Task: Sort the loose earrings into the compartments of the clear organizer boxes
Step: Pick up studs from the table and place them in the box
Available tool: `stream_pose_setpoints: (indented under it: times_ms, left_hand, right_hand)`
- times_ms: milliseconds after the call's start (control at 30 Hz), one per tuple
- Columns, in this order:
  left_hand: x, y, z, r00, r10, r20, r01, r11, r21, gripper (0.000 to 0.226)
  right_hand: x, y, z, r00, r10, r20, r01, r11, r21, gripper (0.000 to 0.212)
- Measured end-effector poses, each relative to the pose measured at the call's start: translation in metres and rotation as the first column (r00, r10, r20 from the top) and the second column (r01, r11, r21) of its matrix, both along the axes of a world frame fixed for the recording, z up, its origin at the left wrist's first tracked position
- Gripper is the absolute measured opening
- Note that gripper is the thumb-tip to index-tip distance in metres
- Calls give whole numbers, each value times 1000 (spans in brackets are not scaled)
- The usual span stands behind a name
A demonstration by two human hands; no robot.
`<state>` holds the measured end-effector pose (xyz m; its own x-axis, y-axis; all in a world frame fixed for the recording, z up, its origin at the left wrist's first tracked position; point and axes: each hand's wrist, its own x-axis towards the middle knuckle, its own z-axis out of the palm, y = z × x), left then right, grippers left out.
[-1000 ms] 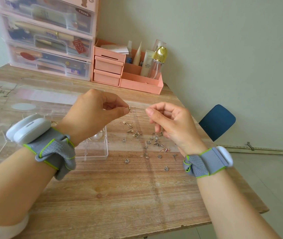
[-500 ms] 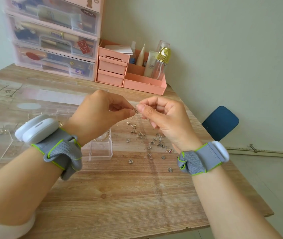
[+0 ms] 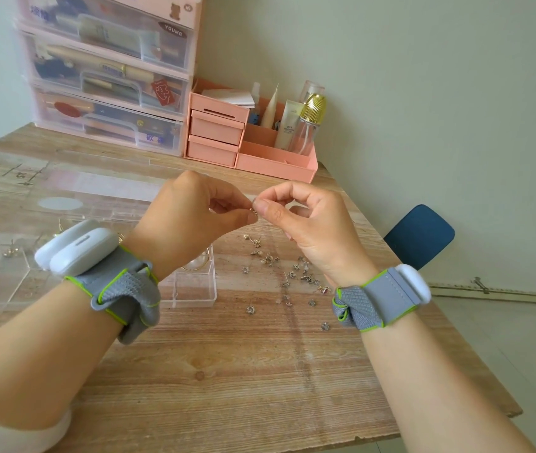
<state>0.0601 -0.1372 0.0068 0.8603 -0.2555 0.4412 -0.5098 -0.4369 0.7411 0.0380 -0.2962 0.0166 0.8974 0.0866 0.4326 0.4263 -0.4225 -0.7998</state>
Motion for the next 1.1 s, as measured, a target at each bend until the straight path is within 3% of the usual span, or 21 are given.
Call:
stream_pose_setpoints:
  times_ms: [133,333,533,700,1033,1100]
  left_hand:
    - [3,5,2,997,79,17,-78,995,-67,3]
    - [5,8,4,994,113,-6,-113,989,-99,5]
    - [4,8,4,995,102,-15,-103,990,-101,10]
    - [5,9,3,996,83,-13,-84,991,-106,11]
    - [5,7,2,996,79,-38,-83,990,-113,13]
    - [5,7,2,996,82,-45,-87,990,-112,6]
  right_hand:
    - [10,-6,2,998,-56,2,56,997,50,10]
    - [31,-15,-10,971,-193,-139,146,945,-292,15]
    - [35,-13,-15,957,-199,-213,102,914,-393,4]
    - [35,-10,-15,930,-275,-244,108,839,-533,8]
    - [37,-16,-18,910,-329,-252,144,821,-553,15]
    - [36,-16,-17,922,-323,-215,194,863,-466,12]
